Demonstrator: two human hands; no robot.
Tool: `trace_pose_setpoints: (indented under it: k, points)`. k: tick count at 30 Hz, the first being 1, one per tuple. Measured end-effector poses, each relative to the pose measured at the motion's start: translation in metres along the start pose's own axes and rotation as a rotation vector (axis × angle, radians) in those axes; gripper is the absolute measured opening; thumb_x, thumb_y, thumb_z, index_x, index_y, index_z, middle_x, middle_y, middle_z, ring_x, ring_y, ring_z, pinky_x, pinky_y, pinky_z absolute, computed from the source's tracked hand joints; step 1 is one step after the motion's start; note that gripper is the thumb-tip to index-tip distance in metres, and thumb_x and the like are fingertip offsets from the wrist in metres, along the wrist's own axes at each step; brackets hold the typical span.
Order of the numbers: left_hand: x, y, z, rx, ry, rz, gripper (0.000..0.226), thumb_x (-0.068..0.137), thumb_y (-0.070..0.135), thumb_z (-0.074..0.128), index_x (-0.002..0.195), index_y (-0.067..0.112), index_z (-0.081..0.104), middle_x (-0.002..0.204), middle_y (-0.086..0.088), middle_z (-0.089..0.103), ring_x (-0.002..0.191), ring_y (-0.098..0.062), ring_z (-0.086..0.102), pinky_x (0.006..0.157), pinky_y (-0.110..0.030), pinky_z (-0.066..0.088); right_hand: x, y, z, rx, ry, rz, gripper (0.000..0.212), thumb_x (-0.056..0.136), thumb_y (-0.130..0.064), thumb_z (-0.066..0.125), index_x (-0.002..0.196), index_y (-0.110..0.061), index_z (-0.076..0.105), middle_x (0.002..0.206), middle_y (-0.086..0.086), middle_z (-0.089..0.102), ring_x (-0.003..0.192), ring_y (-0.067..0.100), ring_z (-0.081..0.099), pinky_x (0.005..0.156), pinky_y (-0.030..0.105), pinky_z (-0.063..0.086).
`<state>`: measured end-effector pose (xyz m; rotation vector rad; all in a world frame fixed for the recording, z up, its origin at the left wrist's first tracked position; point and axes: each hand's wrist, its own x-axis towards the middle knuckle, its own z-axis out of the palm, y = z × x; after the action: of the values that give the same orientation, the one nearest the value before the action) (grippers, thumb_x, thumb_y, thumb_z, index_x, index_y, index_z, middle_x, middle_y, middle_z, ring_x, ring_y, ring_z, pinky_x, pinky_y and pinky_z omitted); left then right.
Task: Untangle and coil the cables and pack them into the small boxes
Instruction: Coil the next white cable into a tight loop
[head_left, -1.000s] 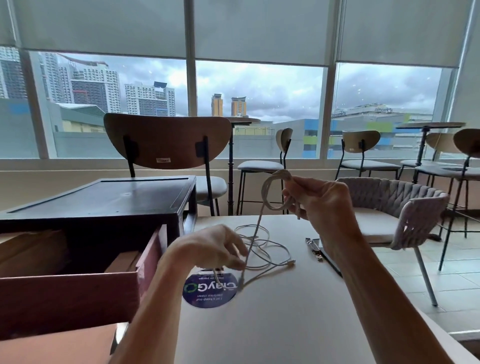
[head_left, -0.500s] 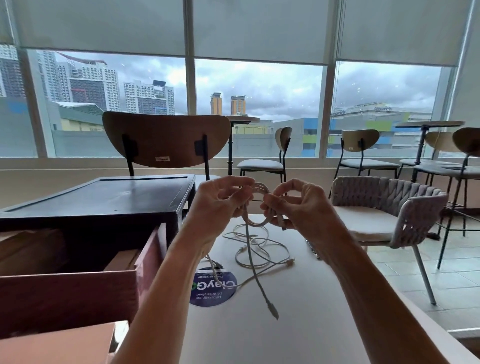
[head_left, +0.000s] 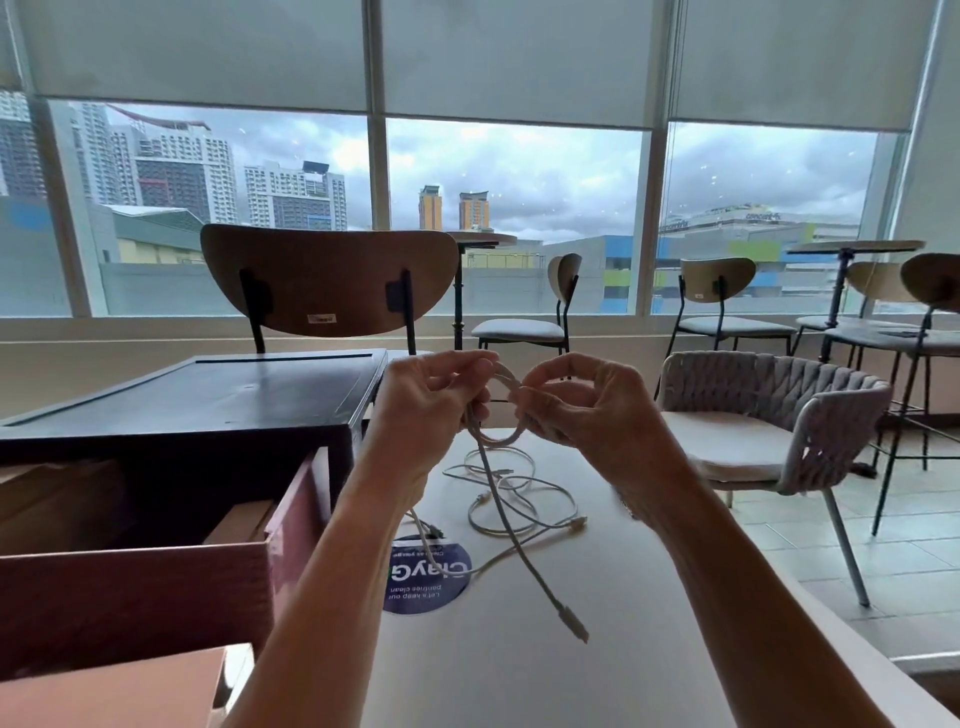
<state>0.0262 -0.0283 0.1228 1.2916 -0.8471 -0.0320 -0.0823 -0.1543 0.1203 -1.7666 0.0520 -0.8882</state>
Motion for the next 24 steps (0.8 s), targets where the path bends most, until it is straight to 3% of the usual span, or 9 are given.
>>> trace_pose_setpoints:
  k: [4, 10, 14, 16, 20, 24]
  points:
    - [0.004, -0.003, -0.003, -0.174, 0.243, 0.018, 0.013, 0.094, 0.006, 0.063, 0.098, 0.010, 0.074, 0.064, -0.001, 0.064, 0.053, -0.006, 0.057, 0.053, -0.015, 0.051, 0.006, 0.008, -0.006, -0.178, 0.013, 0.017, 0.027, 0.083, -0.023, 0.077, 0.109, -0.023, 0.069, 0.111, -0.007, 0.072, 0.103, 0.006, 0.067, 0.086, 0.021, 0.051]
    - [0.013, -0.011, -0.008, -0.338, 0.560, 0.146, 0.017, 0.095, 0.006, 0.063, 0.110, 0.007, 0.072, 0.066, -0.002, 0.063, 0.056, -0.006, 0.055, 0.063, -0.023, 0.054, 0.002, 0.009, -0.014, -0.313, 0.011, 0.190, 0.030, 0.090, -0.034, 0.070, 0.117, -0.021, 0.066, 0.098, -0.005, 0.066, 0.086, -0.001, 0.061, 0.061, 0.015, 0.046]
    - [0.016, -0.014, -0.010, -0.402, 0.629, 0.200, 0.016, 0.095, 0.006, 0.064, 0.105, 0.013, 0.073, 0.062, 0.005, 0.064, 0.057, -0.008, 0.055, 0.065, -0.026, 0.053, -0.001, 0.006, -0.017, -0.143, -0.026, 0.358, 0.047, 0.084, -0.034, 0.074, 0.125, -0.017, 0.058, 0.100, 0.015, 0.069, 0.066, 0.013, 0.065, 0.060, 0.023, 0.055]
    - [0.017, -0.014, -0.009, -0.419, 0.636, 0.213, 0.015, 0.095, 0.006, 0.063, 0.103, 0.015, 0.073, 0.061, 0.005, 0.063, 0.056, -0.008, 0.055, 0.066, -0.027, 0.054, -0.003, 0.005, -0.017, -0.025, -0.051, 0.438, 0.052, 0.081, -0.027, 0.076, 0.126, -0.014, 0.054, 0.100, 0.020, 0.071, 0.067, 0.018, 0.070, 0.060, 0.026, 0.058]
    - [0.018, -0.014, -0.009, -0.394, 0.689, 0.249, 0.015, 0.096, 0.006, 0.063, 0.103, 0.014, 0.073, 0.062, 0.003, 0.062, 0.056, -0.008, 0.055, 0.063, -0.026, 0.053, -0.008, 0.002, -0.020, -0.219, -0.149, 0.504, 0.048, 0.081, -0.043, 0.074, 0.117, -0.016, 0.059, 0.100, 0.011, 0.074, 0.087, 0.020, 0.074, 0.059, 0.023, 0.056]
    - [0.018, -0.016, -0.010, -0.356, 0.724, 0.261, 0.015, 0.096, 0.008, 0.063, 0.101, 0.016, 0.074, 0.061, 0.004, 0.062, 0.057, -0.009, 0.056, 0.061, -0.025, 0.052, -0.011, 0.000, -0.022, -0.160, -0.242, 0.524, 0.050, 0.088, -0.046, 0.066, 0.109, -0.001, 0.064, 0.085, 0.010, 0.076, 0.060, 0.010, 0.066, 0.050, 0.018, 0.049]
